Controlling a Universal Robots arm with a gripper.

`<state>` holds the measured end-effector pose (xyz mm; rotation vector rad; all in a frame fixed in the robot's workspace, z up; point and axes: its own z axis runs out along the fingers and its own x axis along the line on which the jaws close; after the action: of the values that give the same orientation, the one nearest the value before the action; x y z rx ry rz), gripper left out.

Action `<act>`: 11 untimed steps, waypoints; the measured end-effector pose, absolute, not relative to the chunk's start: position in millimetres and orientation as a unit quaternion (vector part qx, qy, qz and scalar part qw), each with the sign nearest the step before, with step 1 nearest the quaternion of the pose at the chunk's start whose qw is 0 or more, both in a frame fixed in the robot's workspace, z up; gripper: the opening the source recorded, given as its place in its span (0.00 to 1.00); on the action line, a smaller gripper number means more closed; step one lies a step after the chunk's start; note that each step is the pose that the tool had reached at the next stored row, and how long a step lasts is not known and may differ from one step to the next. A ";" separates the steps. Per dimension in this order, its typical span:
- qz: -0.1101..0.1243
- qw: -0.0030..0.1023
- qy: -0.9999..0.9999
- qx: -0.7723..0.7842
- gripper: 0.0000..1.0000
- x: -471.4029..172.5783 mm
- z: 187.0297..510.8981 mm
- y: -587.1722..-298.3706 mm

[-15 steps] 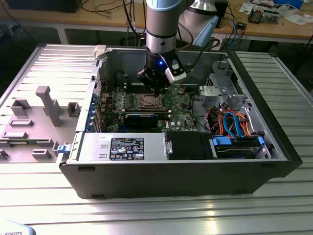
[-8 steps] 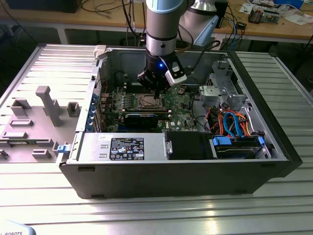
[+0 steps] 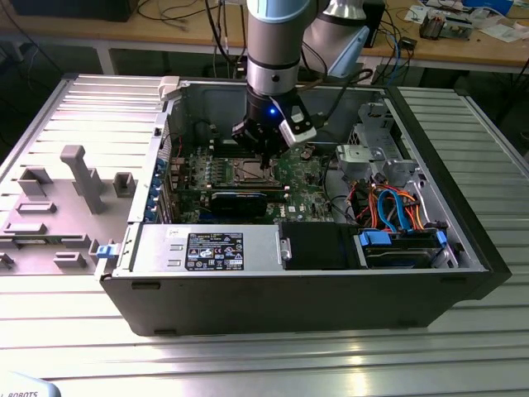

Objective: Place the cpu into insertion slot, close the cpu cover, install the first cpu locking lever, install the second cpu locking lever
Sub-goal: 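Install the second cpu locking lever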

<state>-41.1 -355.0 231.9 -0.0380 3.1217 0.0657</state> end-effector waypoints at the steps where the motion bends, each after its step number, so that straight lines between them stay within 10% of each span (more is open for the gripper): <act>1: 0.020 0.009 1.000 -0.012 0.11 -41.1 234.0 -355.0; 11: 0.019 0.009 1.000 -0.012 0.11 -41.1 244.6 -364.5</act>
<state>-41.1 -364.5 244.6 -0.0382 3.1218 0.0593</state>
